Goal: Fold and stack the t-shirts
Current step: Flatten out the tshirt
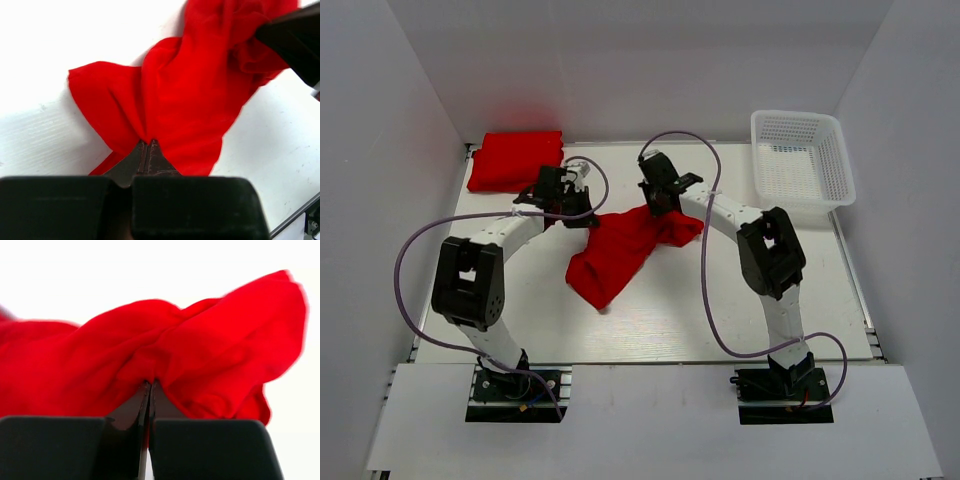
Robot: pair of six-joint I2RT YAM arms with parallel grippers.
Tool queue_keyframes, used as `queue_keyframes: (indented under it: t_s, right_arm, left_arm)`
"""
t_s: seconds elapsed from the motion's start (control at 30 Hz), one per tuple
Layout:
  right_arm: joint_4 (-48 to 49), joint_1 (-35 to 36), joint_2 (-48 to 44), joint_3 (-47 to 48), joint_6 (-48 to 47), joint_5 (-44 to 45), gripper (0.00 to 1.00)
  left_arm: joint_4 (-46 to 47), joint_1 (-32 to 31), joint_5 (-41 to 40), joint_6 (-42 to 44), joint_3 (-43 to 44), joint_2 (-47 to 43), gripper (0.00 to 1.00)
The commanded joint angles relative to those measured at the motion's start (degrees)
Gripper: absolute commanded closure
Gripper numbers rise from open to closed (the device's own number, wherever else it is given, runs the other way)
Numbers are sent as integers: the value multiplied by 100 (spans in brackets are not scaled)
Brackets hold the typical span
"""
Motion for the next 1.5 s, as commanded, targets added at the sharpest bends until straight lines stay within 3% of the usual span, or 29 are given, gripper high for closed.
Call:
queue_keyframes:
  t_s: [0.0,0.17,0.33,0.43,0.57,0.8,0.93,1.2,1.3,1.47]
  right_arm:
    - [473,-45,-538,-196,181,816,100]
    - [1360,-115,-1933,-1074,42,1959,100]
    - [1905,-229,-2981,-1261,-415,3049,100]
    - [2371,-308,-3535,-1252,-838,3568,100]
    - [3554,-335,-4490,-1357,-2090,3981,100]
    - [3963,-309,-5704,-945,-3158,3666,100]
    - [3419,-308,-6190,-445,-3211,3244,100]
    - [2214,-309,-6788,374,-2834,1943,100]
    - [2363,-309,-6841,129,-2886,1863,100]
    - [3478,-317,-6578,-1294,-3114,2636,100]
  left_arm:
    - [67,-24,172,298,207,-623,100]
    - [-224,-24,173,492,699,-869,100]
    - [-399,-24,-178,702,1419,-1370,100]
    - [-461,-24,-600,843,1876,-1748,100]
    - [-514,-24,-1170,1141,2482,-2275,100]
    - [-514,-24,-1672,1564,3432,-3075,100]
    - [-654,-24,-1656,1871,4160,-3321,100]
    - [-593,81,-962,1995,4751,-3533,100]
    - [-470,81,-961,1995,4620,-3481,100]
    - [-338,81,-1258,1696,3988,-2980,100]
